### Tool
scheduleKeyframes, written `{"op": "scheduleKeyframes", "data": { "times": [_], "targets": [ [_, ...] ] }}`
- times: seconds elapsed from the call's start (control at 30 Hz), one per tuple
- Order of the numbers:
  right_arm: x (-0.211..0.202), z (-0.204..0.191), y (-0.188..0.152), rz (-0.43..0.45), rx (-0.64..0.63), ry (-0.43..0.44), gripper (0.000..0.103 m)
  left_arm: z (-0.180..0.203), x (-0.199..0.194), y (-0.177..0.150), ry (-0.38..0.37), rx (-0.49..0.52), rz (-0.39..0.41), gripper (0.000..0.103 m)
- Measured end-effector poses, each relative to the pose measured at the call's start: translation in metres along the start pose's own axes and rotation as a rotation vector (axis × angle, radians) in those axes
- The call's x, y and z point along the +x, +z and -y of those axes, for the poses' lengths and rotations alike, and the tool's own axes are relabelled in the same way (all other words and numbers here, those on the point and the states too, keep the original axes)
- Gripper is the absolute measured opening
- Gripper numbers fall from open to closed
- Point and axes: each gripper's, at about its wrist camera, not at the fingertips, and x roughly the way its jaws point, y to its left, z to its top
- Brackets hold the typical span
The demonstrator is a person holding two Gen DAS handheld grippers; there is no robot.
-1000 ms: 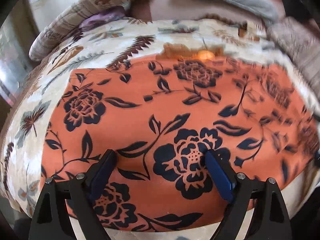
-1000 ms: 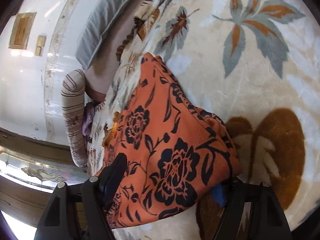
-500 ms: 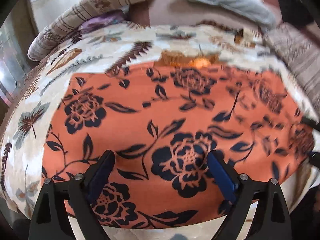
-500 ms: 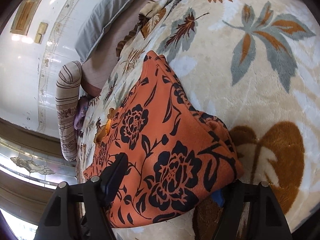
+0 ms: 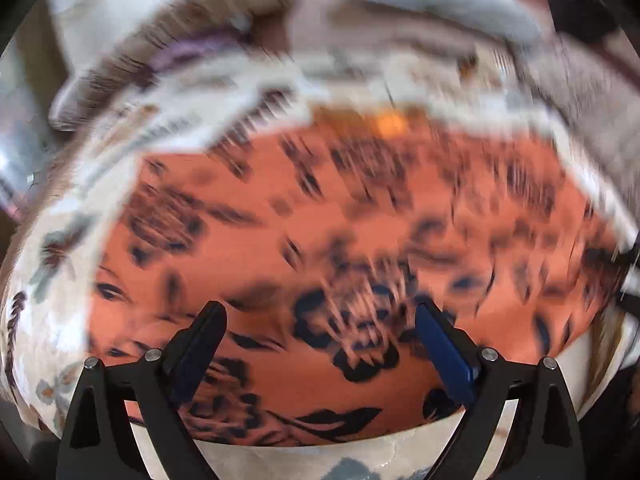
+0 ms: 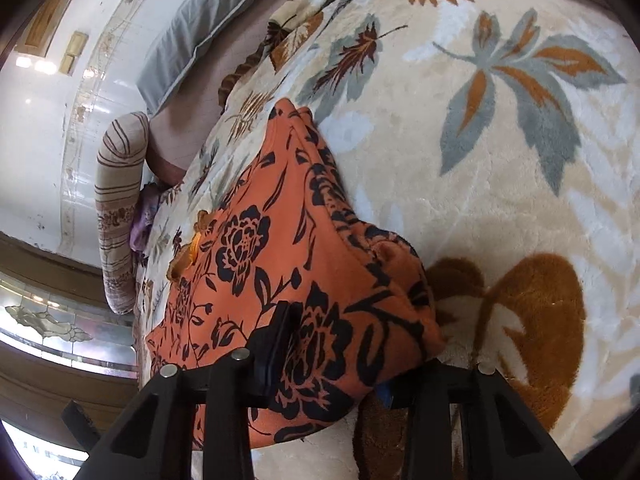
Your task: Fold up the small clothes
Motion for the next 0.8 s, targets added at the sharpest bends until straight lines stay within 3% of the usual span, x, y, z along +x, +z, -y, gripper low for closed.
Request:
{"op": "scheduleKeyframes", "data": {
  "times": [0.03, 0.07, 0.1, 0.17, 0.2, 0.23, 0.27, 0.3, 0.37, 0.4, 0.5, 0.63, 0.8],
  "targets": [
    [0.000, 0.001, 0.000, 0.002, 0.009, 0.004, 0.047, 0.002, 0.010, -0.003, 0.014, 0.016, -0.020, 0.101],
    [0.000, 0.001, 0.000, -0.002, 0.021, 0.022, 0.050, 0.001, 0.008, -0.004, 0.022, 0.007, 0.012, 0.102],
    [0.000, -0.001, 0.001, -0.005, 0.024, 0.031, 0.055, 0.000, 0.006, -0.002, 0.018, -0.001, -0.007, 0.101],
    [0.001, -0.006, 0.001, -0.007, 0.003, 0.012, 0.056, -0.002, -0.005, 0.002, 0.007, -0.010, 0.002, 0.101],
    [0.002, -0.007, 0.002, -0.009, -0.003, 0.007, 0.054, -0.004, -0.009, 0.004, 0.009, -0.010, 0.019, 0.101],
    [0.003, -0.008, 0.002, -0.009, -0.008, -0.001, 0.032, -0.006, -0.016, 0.004, 0.017, -0.009, 0.047, 0.101],
    [0.005, -0.009, 0.003, -0.016, -0.020, -0.008, 0.021, -0.008, -0.021, 0.003, 0.029, -0.012, 0.089, 0.101],
    [0.005, -0.011, 0.003, -0.021, -0.029, -0.010, 0.018, -0.008, -0.019, 0.002, 0.039, -0.009, 0.096, 0.101],
    [0.002, -0.023, 0.003, -0.014, -0.065, -0.048, 0.016, -0.004, 0.016, -0.001, 0.035, 0.029, -0.019, 0.103],
    [-0.003, -0.037, 0.002, 0.009, -0.106, -0.063, 0.015, -0.006, 0.013, -0.002, 0.025, 0.024, 0.021, 0.103],
    [-0.019, -0.083, 0.000, 0.065, -0.245, -0.084, 0.014, -0.020, -0.002, 0.007, -0.049, -0.020, 0.011, 0.103],
    [-0.035, -0.174, -0.023, 0.130, -0.461, -0.046, 0.011, -0.079, -0.045, 0.011, -0.099, -0.157, 0.126, 0.103],
    [-0.019, -0.280, -0.090, 0.104, -0.710, 0.047, 0.011, -0.207, -0.103, -0.017, -0.015, -0.433, 0.306, 0.103]
  ]
}}
